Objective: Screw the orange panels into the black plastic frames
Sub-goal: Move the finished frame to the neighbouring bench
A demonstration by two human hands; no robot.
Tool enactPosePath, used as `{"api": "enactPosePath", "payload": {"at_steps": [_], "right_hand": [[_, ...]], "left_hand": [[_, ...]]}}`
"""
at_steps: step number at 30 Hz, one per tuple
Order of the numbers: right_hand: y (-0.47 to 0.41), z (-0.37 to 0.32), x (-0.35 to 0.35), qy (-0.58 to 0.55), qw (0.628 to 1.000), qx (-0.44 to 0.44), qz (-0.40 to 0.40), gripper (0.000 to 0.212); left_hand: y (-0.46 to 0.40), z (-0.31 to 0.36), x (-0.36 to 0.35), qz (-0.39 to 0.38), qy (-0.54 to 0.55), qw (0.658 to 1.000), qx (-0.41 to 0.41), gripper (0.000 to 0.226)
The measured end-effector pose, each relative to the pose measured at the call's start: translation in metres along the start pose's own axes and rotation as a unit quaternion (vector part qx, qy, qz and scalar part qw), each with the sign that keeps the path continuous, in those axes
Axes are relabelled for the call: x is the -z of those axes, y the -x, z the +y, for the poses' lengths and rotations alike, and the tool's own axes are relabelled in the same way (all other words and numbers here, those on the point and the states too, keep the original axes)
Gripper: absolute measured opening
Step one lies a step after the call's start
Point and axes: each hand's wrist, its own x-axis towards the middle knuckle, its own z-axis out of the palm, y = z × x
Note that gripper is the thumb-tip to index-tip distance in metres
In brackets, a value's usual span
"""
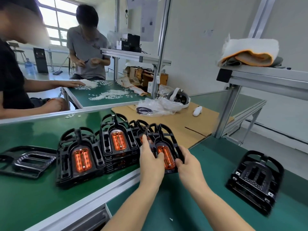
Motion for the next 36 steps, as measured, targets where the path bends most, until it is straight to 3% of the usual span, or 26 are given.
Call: {"api": "enactPosePath", "payload": {"at_steps": [3,6,13,17,20,31,36], "right_hand": [[-0.017,-0.003,-0.007,0.005,1.000,0.009,0.001,0.050],[-0.038,-0.007,-0.012,0.006,1.000,0.019,0.003,0.051],[-0.071,-0.013,-0.036,0.036,0.997,0.060,-0.014,0.048],[-0.084,-0.009,-0.049,0.038,0.997,0.058,-0.029,0.047],[-0.091,-0.004,-0.052,0.027,0.998,0.057,-0.018,0.045],[-0.102,0.004,-0.068,0.018,0.998,0.047,-0.042,0.047],[-0.109,0.009,-0.066,0.031,0.996,0.034,-0.081,0.051]], "left_hand": [[-0.014,0.004,0.002,0.008,-0.099,0.994,-0.039,0.080],[-0.025,0.004,0.009,0.008,-0.236,0.966,-0.102,0.077],[-0.033,-0.009,0.023,0.020,-0.516,0.834,-0.196,0.070],[-0.041,-0.016,0.023,-0.024,-0.607,0.763,-0.220,0.071],[-0.048,-0.020,0.025,-0.041,-0.645,0.729,-0.228,0.067],[-0.062,-0.029,0.028,-0.053,-0.687,0.691,-0.221,0.069],[-0.063,-0.032,0.025,-0.041,-0.681,0.697,-0.221,0.063]]}}
